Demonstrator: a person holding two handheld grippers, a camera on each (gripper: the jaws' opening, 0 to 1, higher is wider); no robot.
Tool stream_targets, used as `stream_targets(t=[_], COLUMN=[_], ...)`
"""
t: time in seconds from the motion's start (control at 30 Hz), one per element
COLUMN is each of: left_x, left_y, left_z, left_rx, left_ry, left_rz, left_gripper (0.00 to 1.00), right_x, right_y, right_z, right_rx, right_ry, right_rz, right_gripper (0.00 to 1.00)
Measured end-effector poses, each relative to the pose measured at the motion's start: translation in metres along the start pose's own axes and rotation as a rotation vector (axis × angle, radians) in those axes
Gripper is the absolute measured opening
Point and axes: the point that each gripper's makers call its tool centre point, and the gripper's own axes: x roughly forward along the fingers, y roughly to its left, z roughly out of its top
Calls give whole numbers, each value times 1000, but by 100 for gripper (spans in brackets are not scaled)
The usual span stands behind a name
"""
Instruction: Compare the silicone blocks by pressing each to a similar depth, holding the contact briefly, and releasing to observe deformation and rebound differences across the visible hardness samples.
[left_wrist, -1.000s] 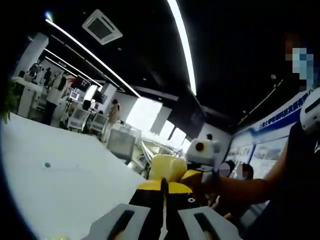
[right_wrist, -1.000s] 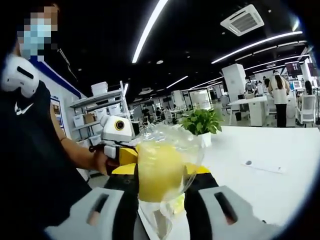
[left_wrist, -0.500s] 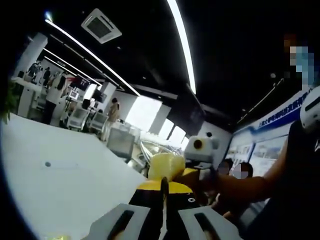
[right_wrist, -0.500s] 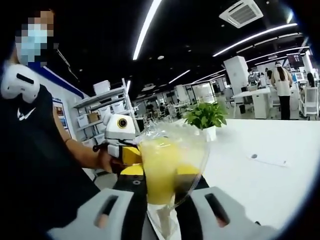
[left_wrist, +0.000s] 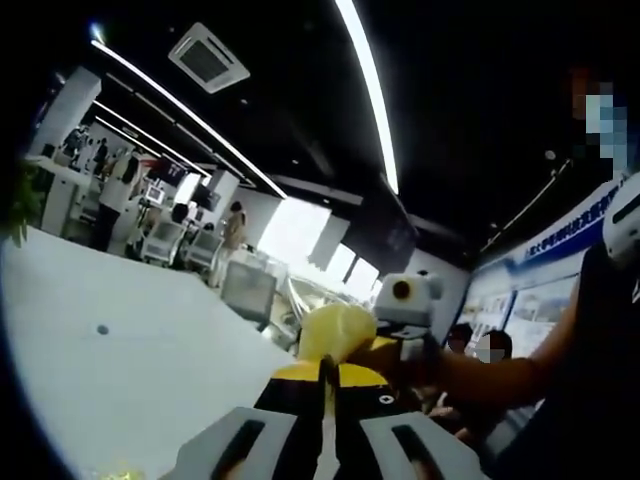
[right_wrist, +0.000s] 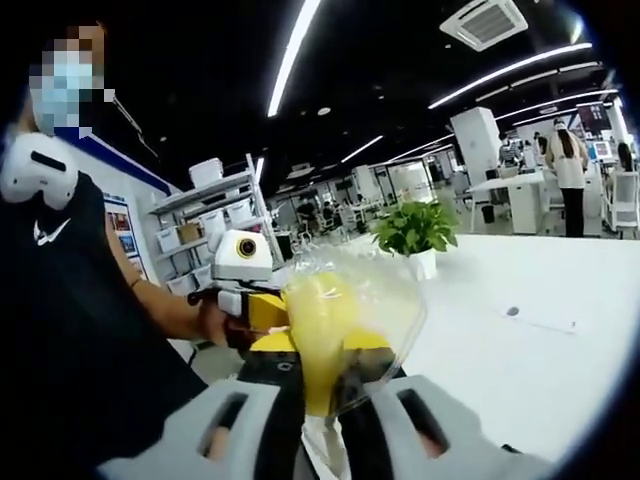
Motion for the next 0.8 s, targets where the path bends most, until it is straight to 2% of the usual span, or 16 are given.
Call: stream_targets(t=[0.07,0.23,0.5,0.8], left_x=[0,-2,-1,0], left_y=[-3,-4,-1,7], left_z=[1,3,11,11], left_rx=[3,31,65,109], left_ry=[-3,-1,-16,7], left_rz=[0,16,11,21], left_gripper=[1,2,8,12], right_x=[-2,0,-1,2], right_y=[1,6,1,-3], right_z=[1,4,9,7], right_rx=[20,-3,17,12], right_ry=[-2,12,-6,2], right_rz=[8,-18,-22,-24], right_gripper=[5,1,0,0])
